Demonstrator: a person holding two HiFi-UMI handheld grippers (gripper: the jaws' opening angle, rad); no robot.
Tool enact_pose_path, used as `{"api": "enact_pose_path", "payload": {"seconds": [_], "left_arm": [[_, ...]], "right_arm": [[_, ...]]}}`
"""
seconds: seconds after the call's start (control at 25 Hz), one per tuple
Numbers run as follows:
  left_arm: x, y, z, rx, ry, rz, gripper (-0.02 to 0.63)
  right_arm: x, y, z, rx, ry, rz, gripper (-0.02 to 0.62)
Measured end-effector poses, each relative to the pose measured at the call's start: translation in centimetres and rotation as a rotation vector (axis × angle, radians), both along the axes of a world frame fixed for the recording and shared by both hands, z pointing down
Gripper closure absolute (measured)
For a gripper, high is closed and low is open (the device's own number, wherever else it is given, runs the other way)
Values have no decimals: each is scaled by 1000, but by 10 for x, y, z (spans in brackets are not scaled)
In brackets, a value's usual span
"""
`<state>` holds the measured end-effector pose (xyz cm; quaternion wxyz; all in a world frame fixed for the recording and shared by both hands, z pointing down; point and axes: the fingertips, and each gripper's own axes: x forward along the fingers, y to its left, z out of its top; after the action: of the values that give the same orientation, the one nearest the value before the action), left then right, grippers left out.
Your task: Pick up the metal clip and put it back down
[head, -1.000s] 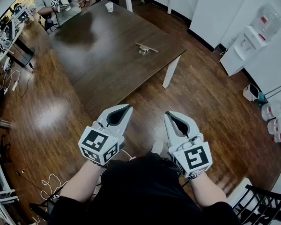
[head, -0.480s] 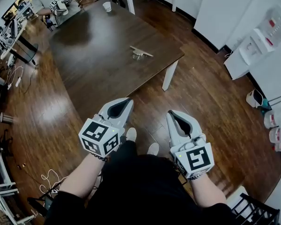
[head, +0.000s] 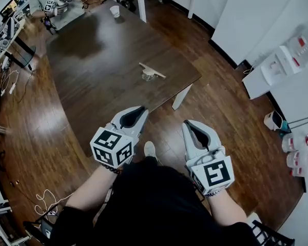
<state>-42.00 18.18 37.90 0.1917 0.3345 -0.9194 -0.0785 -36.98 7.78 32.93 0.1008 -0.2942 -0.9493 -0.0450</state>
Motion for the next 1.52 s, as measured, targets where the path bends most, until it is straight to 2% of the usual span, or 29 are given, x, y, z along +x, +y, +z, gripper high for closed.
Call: {"api": "enact_pose_path", "payload": {"seconds": [0.2, 0.4, 0.68, 0.96, 1.08, 1.32, 1.52], "left_arm": [[-56, 6, 13, 32, 49, -4, 528], [-96, 12, 29, 48, 100, -2, 518], [-139, 7, 56, 70, 187, -73, 509], [-198, -2, 93, 100, 292, -248, 506], [-215, -7, 113, 94, 340, -329, 505], [-233, 1, 149, 105, 432, -487, 504], [-234, 25, 175, 185, 522, -557, 491]], "right_arm": [[-62, 13, -2, 34, 14, -14, 606], [-108, 30, 0, 53, 26, -38, 606], [-164, 27, 13, 62, 57, -112, 606], [-229, 11, 31, 64, 98, -267, 606], [-251, 9, 33, 36, 91, -362, 606], [-283, 8, 44, 15, 112, -488, 606], [-289, 28, 48, 29, 129, -513, 606]]}}
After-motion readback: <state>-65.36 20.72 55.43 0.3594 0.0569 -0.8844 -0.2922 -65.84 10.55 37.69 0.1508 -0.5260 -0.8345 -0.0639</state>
